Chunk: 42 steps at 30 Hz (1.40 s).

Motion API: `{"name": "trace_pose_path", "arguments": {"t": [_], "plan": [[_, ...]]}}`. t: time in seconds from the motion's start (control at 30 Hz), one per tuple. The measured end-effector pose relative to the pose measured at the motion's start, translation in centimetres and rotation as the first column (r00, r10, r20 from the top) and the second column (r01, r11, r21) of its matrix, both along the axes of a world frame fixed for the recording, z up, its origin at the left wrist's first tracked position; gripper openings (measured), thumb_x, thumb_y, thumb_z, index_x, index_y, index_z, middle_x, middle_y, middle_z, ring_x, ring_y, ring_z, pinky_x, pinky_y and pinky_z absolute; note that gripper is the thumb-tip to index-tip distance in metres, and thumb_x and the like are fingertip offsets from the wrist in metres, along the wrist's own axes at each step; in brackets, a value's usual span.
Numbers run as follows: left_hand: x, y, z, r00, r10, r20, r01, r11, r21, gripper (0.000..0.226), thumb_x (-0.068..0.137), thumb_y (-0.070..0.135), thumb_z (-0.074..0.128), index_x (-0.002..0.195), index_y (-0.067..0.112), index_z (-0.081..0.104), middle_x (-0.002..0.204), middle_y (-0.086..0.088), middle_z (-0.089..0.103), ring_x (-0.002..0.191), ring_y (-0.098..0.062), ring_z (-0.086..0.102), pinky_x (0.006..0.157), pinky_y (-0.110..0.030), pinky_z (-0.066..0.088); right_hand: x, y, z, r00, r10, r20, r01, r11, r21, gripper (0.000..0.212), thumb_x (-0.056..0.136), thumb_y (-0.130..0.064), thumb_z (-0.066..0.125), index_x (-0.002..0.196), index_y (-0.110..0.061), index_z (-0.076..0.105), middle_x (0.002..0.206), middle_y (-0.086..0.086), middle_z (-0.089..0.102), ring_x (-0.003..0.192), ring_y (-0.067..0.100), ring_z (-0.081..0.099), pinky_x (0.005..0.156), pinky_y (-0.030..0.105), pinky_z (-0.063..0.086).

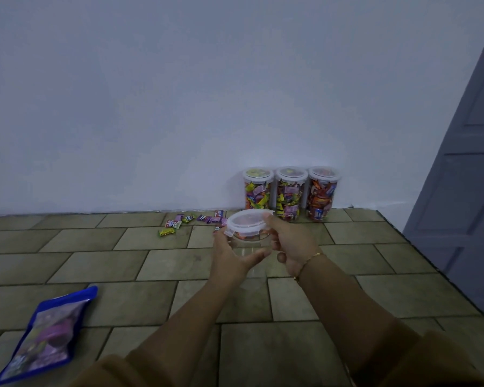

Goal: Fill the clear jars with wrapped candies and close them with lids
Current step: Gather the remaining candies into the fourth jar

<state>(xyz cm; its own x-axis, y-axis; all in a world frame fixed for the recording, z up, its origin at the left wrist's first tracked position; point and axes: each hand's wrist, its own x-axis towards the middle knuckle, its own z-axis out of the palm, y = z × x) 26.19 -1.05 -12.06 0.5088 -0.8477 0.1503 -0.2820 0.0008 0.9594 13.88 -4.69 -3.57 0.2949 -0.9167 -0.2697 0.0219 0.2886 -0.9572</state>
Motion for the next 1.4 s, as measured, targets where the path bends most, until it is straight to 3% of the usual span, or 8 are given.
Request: {"name": "trace_pose_path", "arguments": {"t": [0.4, 0.5, 0.6, 0.73, 0.8, 1.0, 1.17, 1.4], "plan": [[0.4, 1.4, 0.7, 0.998, -0.057, -0.013, 0.057, 0.998, 0.017, 0.086, 0.06, 0.03, 0.087, 0.127, 0.023, 0.034, 0.123, 0.006, 0.044, 0.118, -0.011, 0.041, 0.097, -0.025, 0.036, -1.9, -3.2, 1.5, 0.898, -0.343, 0.277, 0.369, 0.928, -0.047, 0.017, 0.085, -0.012, 0.063, 0.075, -0.017, 0.05, 0.067, 0.004, 0.05, 0.051, 0.015, 0.043, 0.046, 0.022, 0.034], [0.2, 1.8, 0.7, 1.0, -0.031, -0.002, 0.031, 0.999, 0.01, 0.089, 0.059, 0.033, 0.087, 0.13, 0.022, 0.034, 0.123, 0.006, 0.042, 0.118, -0.011, 0.04, 0.098, -0.027, 0.036, -3.2, -3.3, -0.6, 0.912, -0.403, 0.076, 0.404, 0.85, -0.338, 0.013, 0.082, -0.005, 0.063, 0.09, -0.011, 0.056, 0.086, 0.009, 0.055, 0.072, 0.021, 0.05, 0.062, 0.027, 0.039], [0.1, 1.9, 0.7, 1.0, -0.01, 0.015, 0.01, 1.0, -0.008, 0.089, 0.059, 0.036, 0.087, 0.129, 0.023, 0.034, 0.123, 0.006, 0.041, 0.118, -0.011, 0.039, 0.101, -0.029, 0.037, -4.3, -2.9, -3.7, 0.863, -0.368, -0.348, 0.083, 0.781, -0.62, 0.024, 0.088, -0.011, 0.055, 0.112, -0.01, 0.059, 0.099, 0.009, 0.06, 0.087, 0.023, 0.054, 0.072, 0.028, 0.04], [0.2, 1.7, 0.2, 0.999, 0.001, 0.037, -0.002, 1.0, 0.017, 0.082, 0.05, 0.054, 0.087, 0.114, 0.034, 0.04, 0.126, 0.005, 0.046, 0.117, -0.011, 0.045, 0.1, -0.03, 0.041, -5.6, -2.2, -8.0, 0.386, -0.42, -0.822, -0.514, 0.642, -0.569, 0.033, 0.095, -0.017, 0.042, 0.124, -0.023, 0.056, 0.114, 0.002, 0.063, 0.102, 0.02, 0.058, 0.084, 0.03, 0.044], [0.3, 1.6, -0.3, 0.998, 0.018, 0.067, -0.021, 0.999, 0.043, 0.079, 0.046, 0.064, 0.084, 0.108, 0.034, 0.045, 0.122, 0.003, 0.05, 0.114, -0.013, 0.049, 0.097, -0.032, 0.045, -6.0, -1.8, -10.1, 0.307, -0.382, -0.871, -0.577, 0.653, -0.49, 0.033, 0.095, -0.016, 0.042, 0.124, -0.022, 0.056, 0.117, 0.001, 0.063, 0.106, 0.022, 0.057, 0.09, 0.033, 0.044], [0.3, 1.5, 1.0, 0.989, -0.101, 0.109, 0.092, 0.992, 0.091, 0.093, 0.047, 0.057, 0.084, 0.124, 0.022, 0.046, 0.128, 0.004, 0.05, 0.117, -0.012, 0.048, 0.098, -0.03, 0.042, -7.2, -2.2, -12.4, 0.266, -0.297, -0.917, -0.57, 0.718, -0.399, 0.035, 0.095, -0.021, 0.045, 0.129, -0.019, 0.052, 0.129, 0.002, 0.057, 0.121, 0.022, 0.049, 0.106, 0.038, 0.037], [1.0, 1.8, 0.7, 0.965, -0.248, 0.084, 0.212, 0.928, 0.306, 0.085, 0.066, 0.036, 0.083, 0.137, 0.023, 0.037, 0.144, -0.003, 0.041, 0.132, -0.021, 0.038, 0.099, -0.031, 0.036, -7.3, -2.1, -11.6, 0.341, -0.393, -0.854, -0.535, 0.665, -0.521, 0.041, 0.089, -0.05, 0.048, 0.114, -0.022, 0.064, 0.112, 0.001, 0.064, 0.103, 0.019, 0.057, 0.089, 0.031, 0.045], [5.0, 0.4, 0.5, 0.903, -0.417, 0.105, 0.264, 0.731, 0.63, 0.076, 0.08, 0.01, 0.066, 0.146, 0.024, 0.031, 0.149, -0.003, 0.037, 0.124, -0.017, 0.047, 0.098, -0.031, 0.042, -6.9, -4.5, -10.0, 0.478, -0.486, -0.732, -0.418, 0.607, -0.676, 0.026, 0.084, -0.027, 0.063, 0.1, -0.009, 0.069, 0.099, 0.011, 0.067, 0.089, 0.028, 0.061, 0.077, 0.034, 0.049]]}}
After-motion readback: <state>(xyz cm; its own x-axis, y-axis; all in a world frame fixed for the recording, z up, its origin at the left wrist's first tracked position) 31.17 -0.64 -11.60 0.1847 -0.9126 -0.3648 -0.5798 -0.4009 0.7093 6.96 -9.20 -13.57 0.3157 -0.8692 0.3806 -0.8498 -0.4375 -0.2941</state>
